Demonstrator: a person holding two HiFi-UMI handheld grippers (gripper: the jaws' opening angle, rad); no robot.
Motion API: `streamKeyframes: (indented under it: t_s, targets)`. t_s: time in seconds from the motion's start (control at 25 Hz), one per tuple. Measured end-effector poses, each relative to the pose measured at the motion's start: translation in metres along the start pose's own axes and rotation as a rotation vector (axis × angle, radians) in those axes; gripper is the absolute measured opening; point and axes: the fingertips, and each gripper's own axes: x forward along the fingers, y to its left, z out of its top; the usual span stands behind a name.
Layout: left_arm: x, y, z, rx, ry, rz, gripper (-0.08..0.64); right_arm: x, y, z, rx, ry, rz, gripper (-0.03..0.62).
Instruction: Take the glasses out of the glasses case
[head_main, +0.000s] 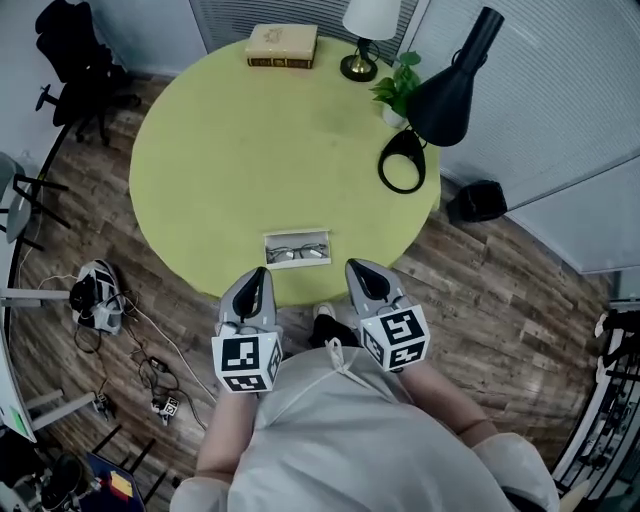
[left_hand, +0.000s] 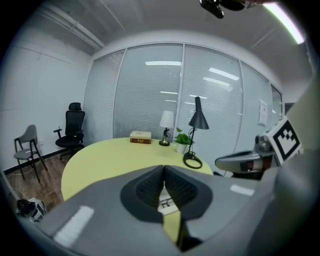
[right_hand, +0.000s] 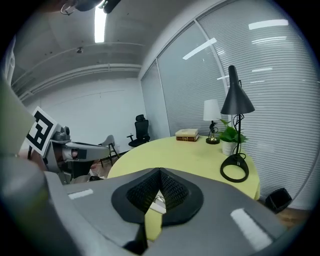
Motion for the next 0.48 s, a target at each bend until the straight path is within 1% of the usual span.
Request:
streamKeyframes:
  t_s: [0.08, 0.16, 0.24, 0.32, 0.4, 0.48]
  targets:
    - [0.015, 0.005, -0.008, 0.003, 0.022, 0.039, 0.006, 0.012, -0.011, -0.001, -0.009, 0.013, 0.023, 0.0]
    - [0.028, 0.009, -0.016, -0.012, 0.038, 0.053, 0.006, 0.025, -0.019, -0.004, -0.012, 0.038, 0.037, 0.0]
    - [0.038, 0.011, -0.022, -0.037, 0.048, 0.039, 0.006, 0.037, -0.024, -0.008, 0.001, 0.067, 0.043, 0.0]
    - [0.046, 0.01, -0.026, -0.04, 0.057, 0.014, 0.006, 0.045, -0.024, -0.014, 0.012, 0.087, 0.045, 0.0]
    - [0.053, 0.009, -0.031, -0.016, 0.068, -0.011, 0.006, 0.052, -0.024, -0.021, 0.024, 0.106, 0.045, 0.0]
    - [0.06, 0.008, -0.036, 0.026, 0.085, -0.039, 0.006, 0.057, -0.023, -0.025, 0.052, 0.118, 0.036, 0.0]
